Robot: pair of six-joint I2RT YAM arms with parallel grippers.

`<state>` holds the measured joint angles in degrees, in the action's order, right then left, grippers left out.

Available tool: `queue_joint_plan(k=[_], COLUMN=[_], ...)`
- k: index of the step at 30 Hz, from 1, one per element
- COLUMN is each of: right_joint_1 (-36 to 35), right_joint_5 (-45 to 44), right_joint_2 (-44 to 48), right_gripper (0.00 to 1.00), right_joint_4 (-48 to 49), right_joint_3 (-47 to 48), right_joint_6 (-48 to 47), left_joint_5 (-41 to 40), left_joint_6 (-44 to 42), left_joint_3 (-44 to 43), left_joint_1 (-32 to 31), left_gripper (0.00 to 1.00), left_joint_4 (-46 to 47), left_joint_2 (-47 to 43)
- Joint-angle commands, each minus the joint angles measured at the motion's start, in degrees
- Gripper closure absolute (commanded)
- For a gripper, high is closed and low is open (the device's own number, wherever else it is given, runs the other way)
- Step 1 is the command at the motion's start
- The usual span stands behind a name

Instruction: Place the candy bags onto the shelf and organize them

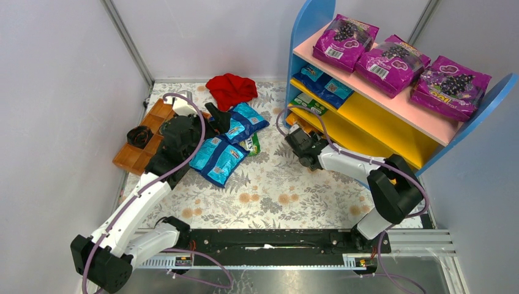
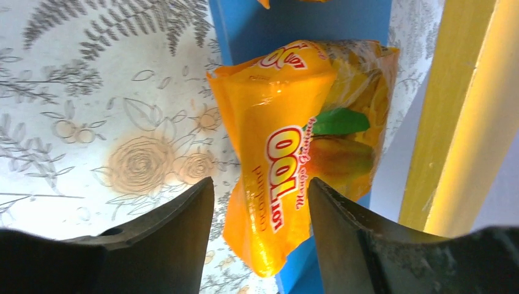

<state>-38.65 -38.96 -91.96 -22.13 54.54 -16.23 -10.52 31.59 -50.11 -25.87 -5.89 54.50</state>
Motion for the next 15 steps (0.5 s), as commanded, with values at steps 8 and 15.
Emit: queue_joint_plan(k=[8,15], right_joint_1=[-0.9,2.1], right_joint_5=[-8.4,-2.5], right_joint_2=[-4.9,-7.1], right_gripper=[0.77,0.88], right_joint_4=[-3.3,1.6], right_joint_3=[3.5,5.2], right_joint_6=[1.2,-7.4], left_joint_5=[-0.4,-0.3], left_joint_6=[0.0,0.0], left_joint_3=[-0.2,-0.2], left_joint_1=[-0.1,-0.2], left_gripper=[0.01,0.01], left_joint_4=[2.9,2.8], left_joint_2=[-0.3,-0.6])
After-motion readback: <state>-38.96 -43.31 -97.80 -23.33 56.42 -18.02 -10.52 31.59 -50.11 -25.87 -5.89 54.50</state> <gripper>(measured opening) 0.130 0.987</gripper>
